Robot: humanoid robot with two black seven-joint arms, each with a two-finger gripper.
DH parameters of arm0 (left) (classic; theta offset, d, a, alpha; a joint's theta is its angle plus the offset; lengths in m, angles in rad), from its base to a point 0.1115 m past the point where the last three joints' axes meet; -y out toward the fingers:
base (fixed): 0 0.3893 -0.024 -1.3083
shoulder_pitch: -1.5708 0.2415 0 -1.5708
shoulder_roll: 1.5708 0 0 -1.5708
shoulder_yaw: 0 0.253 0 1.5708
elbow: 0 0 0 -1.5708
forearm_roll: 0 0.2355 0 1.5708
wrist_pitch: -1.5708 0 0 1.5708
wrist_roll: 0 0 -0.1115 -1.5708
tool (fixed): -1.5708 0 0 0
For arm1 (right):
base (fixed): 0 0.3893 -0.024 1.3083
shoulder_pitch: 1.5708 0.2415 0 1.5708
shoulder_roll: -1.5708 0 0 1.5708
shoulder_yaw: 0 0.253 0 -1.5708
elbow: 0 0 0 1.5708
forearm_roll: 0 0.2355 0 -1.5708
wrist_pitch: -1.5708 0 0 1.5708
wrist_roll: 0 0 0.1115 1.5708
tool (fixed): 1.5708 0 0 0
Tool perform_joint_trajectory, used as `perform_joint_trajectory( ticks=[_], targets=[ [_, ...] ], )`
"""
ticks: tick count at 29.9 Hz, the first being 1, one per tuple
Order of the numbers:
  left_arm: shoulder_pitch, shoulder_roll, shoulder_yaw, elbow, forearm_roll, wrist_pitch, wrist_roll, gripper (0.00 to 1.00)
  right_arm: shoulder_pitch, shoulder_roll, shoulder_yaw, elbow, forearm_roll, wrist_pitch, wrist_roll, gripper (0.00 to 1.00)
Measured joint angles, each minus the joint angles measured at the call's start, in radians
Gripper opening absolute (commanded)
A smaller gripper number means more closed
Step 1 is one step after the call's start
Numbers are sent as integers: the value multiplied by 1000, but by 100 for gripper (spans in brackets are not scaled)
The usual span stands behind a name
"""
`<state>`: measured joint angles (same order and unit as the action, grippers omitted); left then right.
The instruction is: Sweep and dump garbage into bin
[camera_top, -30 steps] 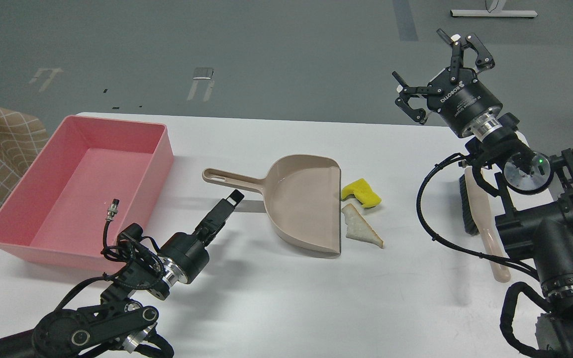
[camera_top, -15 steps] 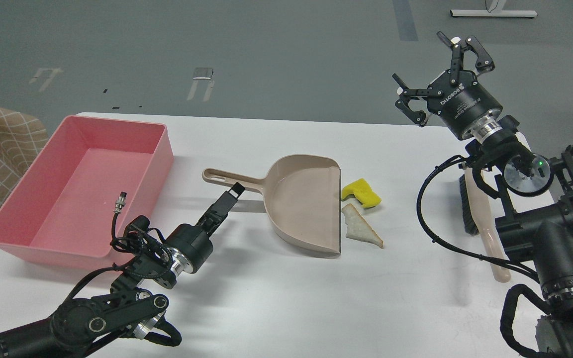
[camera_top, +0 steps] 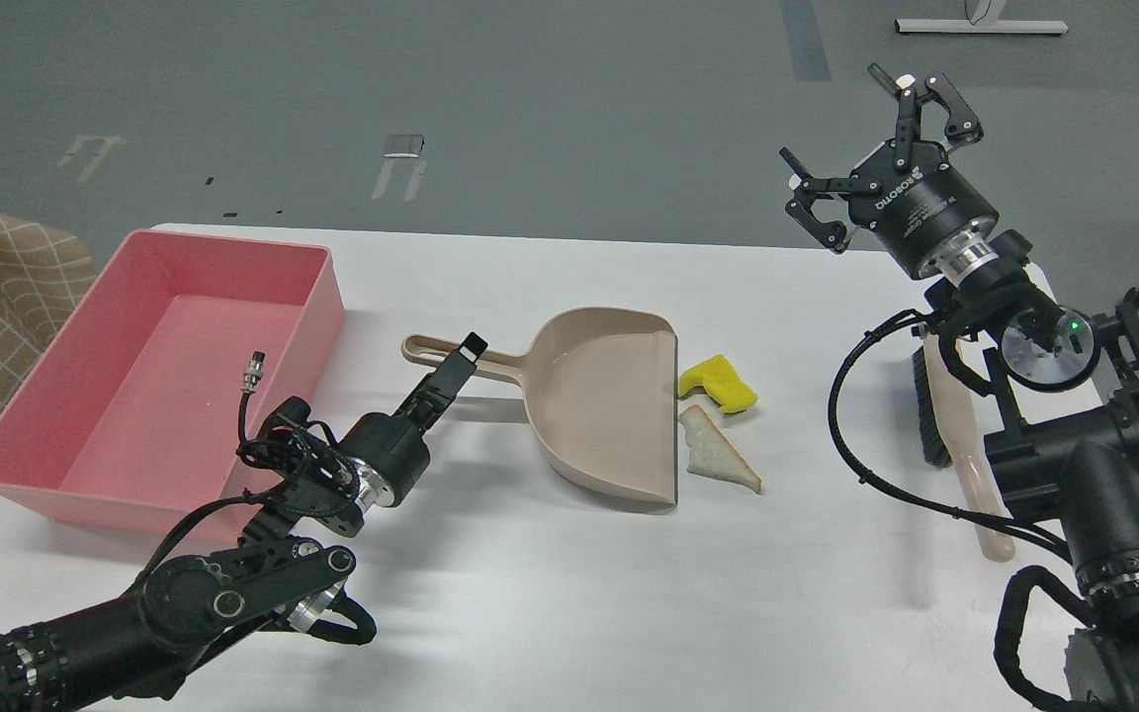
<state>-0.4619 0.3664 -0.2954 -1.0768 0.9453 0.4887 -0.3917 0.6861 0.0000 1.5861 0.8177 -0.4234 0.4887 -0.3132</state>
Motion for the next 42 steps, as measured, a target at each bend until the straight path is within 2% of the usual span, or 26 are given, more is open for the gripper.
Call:
perform_joint_trajectory(
  ticks=[8,15,21,22,25,27,28,30,31,33,42],
  targets=[
    [-19,-35,-1,71,-6,0,2,87,1,0,0,0,0,0,0,100],
    [-32,-35,-1,90,-8,0,3,70,1,0,0,0,0,0,1,100],
    [-33,-35,-1,95,-9,0,4,61,1,0,0,0,0,0,1,100],
    [-33,-35,-1,95,-9,0,4,56,1,0,0,0,0,0,1,100],
    [-33,-36,-1,95,-10,0,4,54,2,0,0,0,0,0,1,100],
    [-33,-36,-1,95,-11,0,4,42,2,0,0,0,0,0,1,100],
    [-34,-36,-1,95,-11,0,4,41,3,0,0,0,0,0,1,100],
    [-33,-37,-1,95,-11,0,2,19,3,0,0,0,0,0,1,100],
    [-33,-37,-1,95,-11,0,-1,19,3,0,0,0,0,0,0,100],
    [-33,-37,-1,95,-11,0,-4,0,3,0,0,0,0,0,0,100],
    [-34,-38,1,89,-11,0,-7,0,4,0,0,-2,0,0,0,100]
  ],
)
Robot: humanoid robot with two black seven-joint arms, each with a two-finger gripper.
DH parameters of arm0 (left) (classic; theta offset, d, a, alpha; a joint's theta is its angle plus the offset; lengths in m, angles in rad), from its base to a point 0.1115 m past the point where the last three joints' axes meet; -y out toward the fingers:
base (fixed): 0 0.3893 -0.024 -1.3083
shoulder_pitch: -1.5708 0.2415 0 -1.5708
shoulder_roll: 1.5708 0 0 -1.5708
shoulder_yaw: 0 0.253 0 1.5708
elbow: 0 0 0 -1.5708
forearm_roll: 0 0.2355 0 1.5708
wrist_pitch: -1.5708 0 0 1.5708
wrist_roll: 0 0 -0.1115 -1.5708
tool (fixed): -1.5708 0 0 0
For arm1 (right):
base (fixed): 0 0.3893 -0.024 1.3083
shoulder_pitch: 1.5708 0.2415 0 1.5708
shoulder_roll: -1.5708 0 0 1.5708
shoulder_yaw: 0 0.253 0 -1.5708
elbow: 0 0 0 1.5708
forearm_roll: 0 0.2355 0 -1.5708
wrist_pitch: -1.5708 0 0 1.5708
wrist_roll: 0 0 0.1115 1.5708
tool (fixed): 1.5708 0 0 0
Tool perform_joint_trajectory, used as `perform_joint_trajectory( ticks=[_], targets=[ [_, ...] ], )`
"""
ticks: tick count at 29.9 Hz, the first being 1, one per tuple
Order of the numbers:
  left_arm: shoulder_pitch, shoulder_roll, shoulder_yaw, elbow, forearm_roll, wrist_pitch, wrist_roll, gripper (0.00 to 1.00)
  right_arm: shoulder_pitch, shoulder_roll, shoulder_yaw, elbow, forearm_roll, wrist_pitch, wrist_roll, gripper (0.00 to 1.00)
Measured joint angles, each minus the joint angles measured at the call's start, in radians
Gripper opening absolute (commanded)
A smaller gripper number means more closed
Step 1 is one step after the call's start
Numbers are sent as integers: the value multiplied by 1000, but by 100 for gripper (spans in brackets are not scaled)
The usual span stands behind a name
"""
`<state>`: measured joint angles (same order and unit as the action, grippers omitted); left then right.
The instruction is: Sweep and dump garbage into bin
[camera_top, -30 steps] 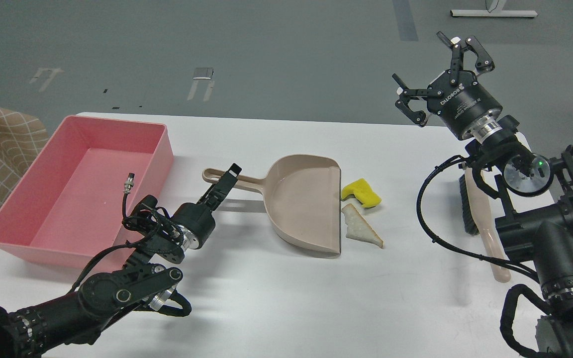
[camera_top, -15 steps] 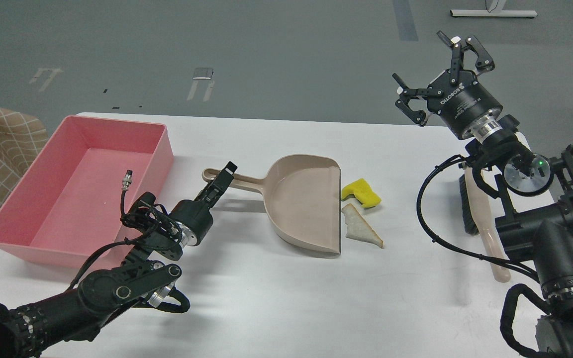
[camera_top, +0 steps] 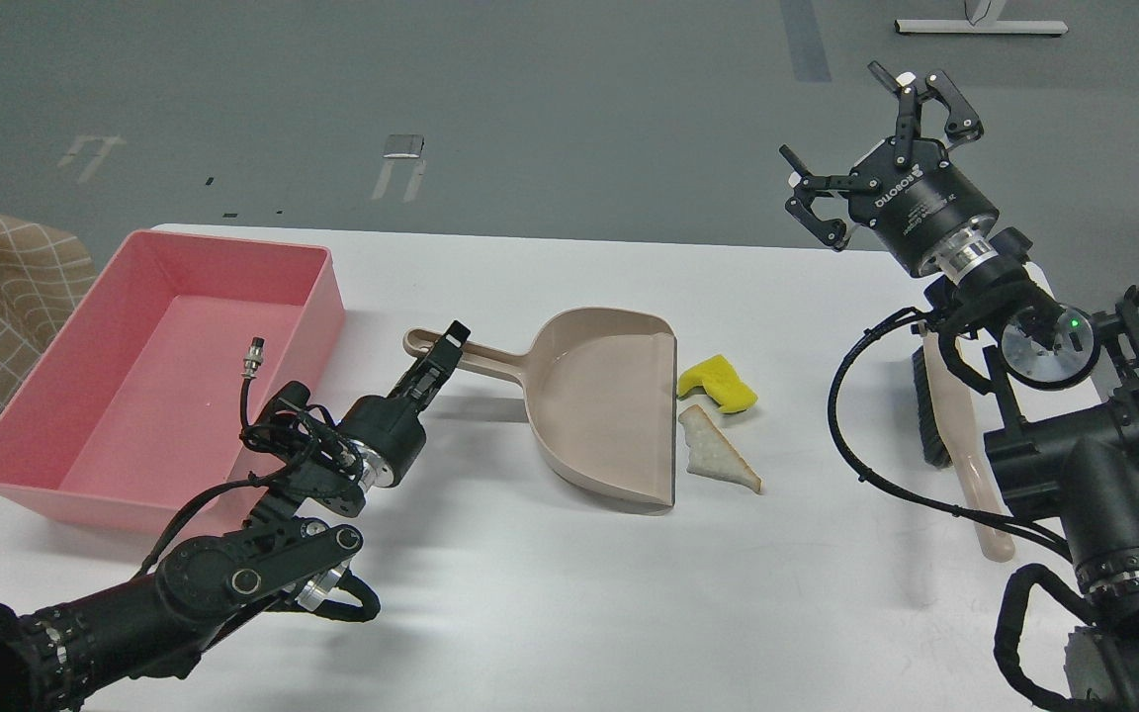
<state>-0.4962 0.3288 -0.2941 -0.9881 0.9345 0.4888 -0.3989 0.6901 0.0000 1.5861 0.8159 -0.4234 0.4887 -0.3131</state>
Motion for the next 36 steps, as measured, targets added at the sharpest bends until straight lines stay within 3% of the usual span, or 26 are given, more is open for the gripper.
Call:
perform_joint_trajectory(
  ticks=[17,36],
  targets=[
    [-3,2,22,-8,0,0,2,0,12,0,-60,3,-5,0,-2,100],
    [-39,7,67,-9,1,-1,2,0,334,-465,-897,16,-21,0,-18,100]
  ],
)
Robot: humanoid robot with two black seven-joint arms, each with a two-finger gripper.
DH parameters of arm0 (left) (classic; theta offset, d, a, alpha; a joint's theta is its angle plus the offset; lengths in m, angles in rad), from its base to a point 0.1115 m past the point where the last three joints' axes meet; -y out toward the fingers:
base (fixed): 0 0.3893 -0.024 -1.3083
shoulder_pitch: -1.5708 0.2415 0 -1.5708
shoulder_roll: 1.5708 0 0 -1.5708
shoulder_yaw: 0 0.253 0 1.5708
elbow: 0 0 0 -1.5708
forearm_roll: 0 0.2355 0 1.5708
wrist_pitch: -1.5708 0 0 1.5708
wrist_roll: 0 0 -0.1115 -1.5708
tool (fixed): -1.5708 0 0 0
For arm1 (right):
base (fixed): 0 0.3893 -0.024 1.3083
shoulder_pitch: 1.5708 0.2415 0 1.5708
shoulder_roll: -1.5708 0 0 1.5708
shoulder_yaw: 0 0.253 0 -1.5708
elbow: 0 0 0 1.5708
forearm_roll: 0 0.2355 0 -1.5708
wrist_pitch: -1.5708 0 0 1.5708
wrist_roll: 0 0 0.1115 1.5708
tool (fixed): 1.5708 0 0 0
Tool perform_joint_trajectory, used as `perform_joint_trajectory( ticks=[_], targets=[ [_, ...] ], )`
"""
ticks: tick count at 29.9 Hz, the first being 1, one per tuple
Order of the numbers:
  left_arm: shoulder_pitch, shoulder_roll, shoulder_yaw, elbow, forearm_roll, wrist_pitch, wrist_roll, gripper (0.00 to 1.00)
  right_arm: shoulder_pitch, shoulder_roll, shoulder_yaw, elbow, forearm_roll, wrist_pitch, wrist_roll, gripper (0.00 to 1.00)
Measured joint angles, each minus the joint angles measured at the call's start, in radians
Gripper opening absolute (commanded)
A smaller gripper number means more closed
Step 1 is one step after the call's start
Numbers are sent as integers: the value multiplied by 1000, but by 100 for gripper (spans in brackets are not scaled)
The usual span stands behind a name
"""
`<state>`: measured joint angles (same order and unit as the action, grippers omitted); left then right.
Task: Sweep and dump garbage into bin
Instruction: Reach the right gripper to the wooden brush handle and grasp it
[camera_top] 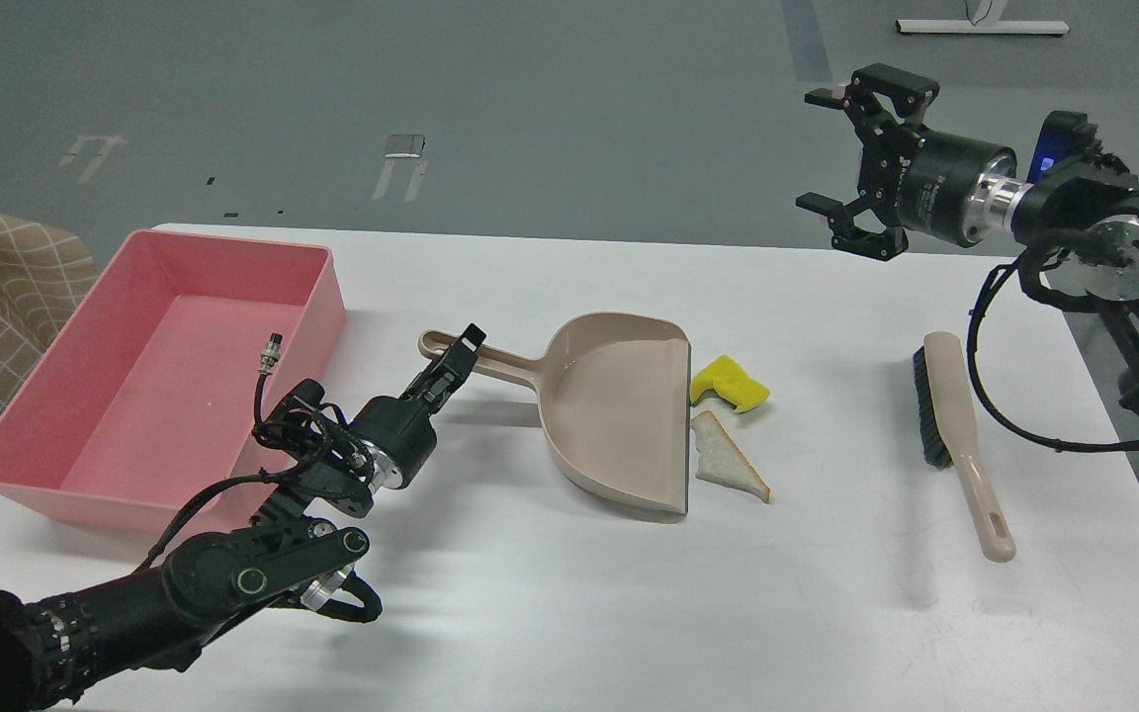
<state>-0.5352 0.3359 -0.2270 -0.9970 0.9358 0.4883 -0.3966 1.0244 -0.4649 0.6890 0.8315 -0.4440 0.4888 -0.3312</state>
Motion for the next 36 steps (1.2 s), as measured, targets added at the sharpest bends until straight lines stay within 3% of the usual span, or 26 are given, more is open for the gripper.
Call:
perform_joint_trajectory(
  ticks=[7,21,36],
  targets=[
    [-22,4,31,0,0,1,0,0,148,-73,-341,6,-59,0,0,99],
    [-34,9,49,0,0,1,-4,0,174,-199,-621,130,-263,0,1,99],
    [-40,39,49,-2,3,0,-5,0,171,-510,-728,591,-284,0,-7,99]
  ],
)
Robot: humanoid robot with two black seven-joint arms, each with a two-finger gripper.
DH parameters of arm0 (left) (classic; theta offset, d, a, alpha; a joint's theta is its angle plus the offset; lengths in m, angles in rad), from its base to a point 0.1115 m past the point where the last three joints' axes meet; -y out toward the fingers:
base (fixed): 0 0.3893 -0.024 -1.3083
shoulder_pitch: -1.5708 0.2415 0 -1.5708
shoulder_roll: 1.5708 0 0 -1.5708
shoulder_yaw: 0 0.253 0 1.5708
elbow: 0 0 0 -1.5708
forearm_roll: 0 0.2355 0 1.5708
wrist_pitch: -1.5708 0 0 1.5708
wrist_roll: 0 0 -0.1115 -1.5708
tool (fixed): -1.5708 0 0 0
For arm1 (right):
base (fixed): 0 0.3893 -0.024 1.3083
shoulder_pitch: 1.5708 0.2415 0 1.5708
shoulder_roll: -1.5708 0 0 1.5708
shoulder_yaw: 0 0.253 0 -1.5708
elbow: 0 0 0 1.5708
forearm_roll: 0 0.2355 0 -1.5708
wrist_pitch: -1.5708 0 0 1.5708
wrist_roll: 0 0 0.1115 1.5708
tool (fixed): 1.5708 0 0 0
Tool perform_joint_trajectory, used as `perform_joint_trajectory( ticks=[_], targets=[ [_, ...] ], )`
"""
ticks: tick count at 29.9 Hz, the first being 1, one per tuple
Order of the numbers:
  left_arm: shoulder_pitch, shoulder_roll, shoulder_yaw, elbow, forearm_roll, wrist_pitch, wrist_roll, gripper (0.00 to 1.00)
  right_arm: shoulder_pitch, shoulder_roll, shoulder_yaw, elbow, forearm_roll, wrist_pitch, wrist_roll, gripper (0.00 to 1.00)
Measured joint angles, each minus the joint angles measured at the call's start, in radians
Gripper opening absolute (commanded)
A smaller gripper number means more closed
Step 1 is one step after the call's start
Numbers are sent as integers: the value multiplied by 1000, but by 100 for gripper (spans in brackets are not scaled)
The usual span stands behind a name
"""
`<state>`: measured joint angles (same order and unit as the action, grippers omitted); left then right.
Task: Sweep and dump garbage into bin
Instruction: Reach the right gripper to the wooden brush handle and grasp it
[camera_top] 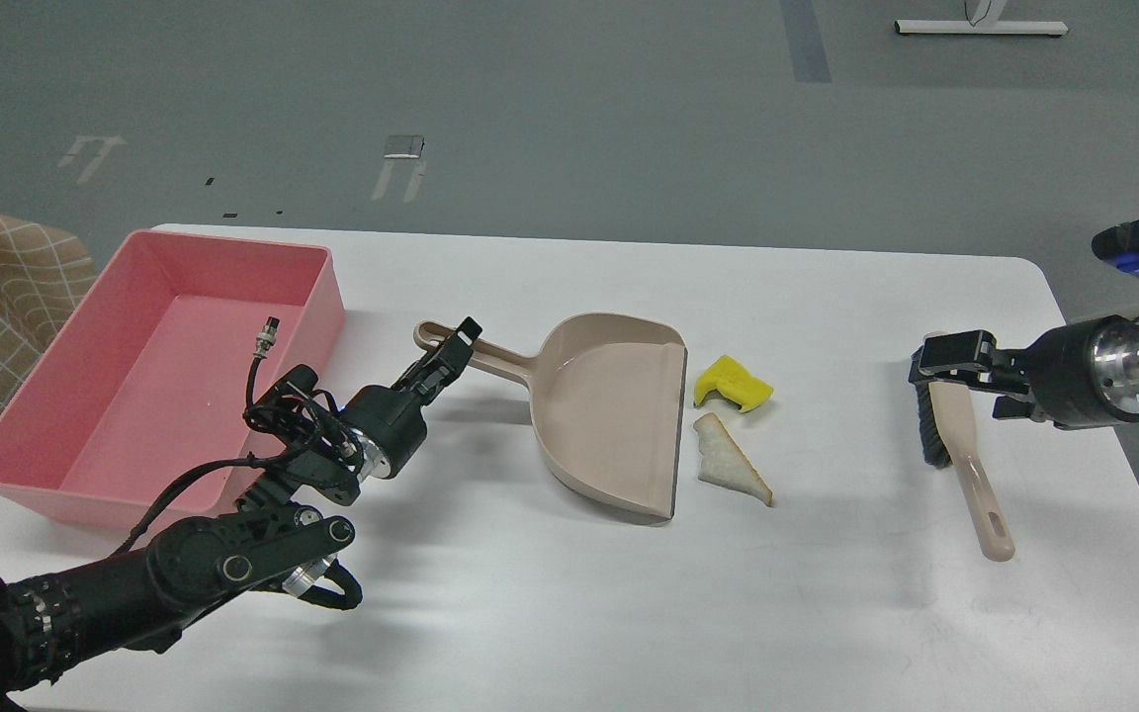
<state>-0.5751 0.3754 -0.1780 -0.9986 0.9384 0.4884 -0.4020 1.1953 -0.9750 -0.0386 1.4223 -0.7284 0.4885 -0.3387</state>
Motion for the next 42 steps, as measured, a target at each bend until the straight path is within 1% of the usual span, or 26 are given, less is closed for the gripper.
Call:
perform_joint_trajectory(
  ticks=[2,5,8,19,22,24,26,28,31,33,35,39,41,42],
  targets=[
    [0,0,0,0,0,0,-1,0,0,-42,-6,43,0,0,-16,98],
    [0,0,0,0,0,0,-1,0,-11,-91,-10,95,-1,0,-54,98],
    [0,-1,0,0,0,1,-1,0,-42,-108,-12,111,-7,0,-73,98],
    [-6,-3,0,0,0,1,-1,0,-106,-118,-13,118,-36,0,-79,98],
    [-6,-2,0,0,0,1,-1,0,-108,-114,-11,118,-36,0,-77,94],
    [-6,-2,0,0,0,1,-1,0,-108,-111,-7,118,-37,0,-74,93],
    [-6,-1,0,0,0,0,-1,0,-107,-107,-5,118,-37,0,-73,86],
    [-6,-1,0,-1,0,0,-1,0,-107,-101,-4,121,-37,0,-73,84],
    [-6,0,0,-2,0,0,-1,0,-108,-98,-7,129,-37,0,-73,75],
    [-6,0,0,-2,0,0,-1,0,-111,-94,-10,130,-37,0,-75,73],
    [-6,-1,-1,-2,0,0,-1,0,-117,-84,-12,132,-37,0,-75,68],
    [-6,-2,-1,-2,0,0,-1,0,-120,-77,-12,132,-37,0,-76,67],
    [-6,-2,-2,-2,0,0,-1,0,-122,-75,-12,132,-37,0,-76,64],
    [-6,-2,-2,-2,0,0,-1,0,-123,-74,-12,132,-37,0,-76,61]
  ],
)
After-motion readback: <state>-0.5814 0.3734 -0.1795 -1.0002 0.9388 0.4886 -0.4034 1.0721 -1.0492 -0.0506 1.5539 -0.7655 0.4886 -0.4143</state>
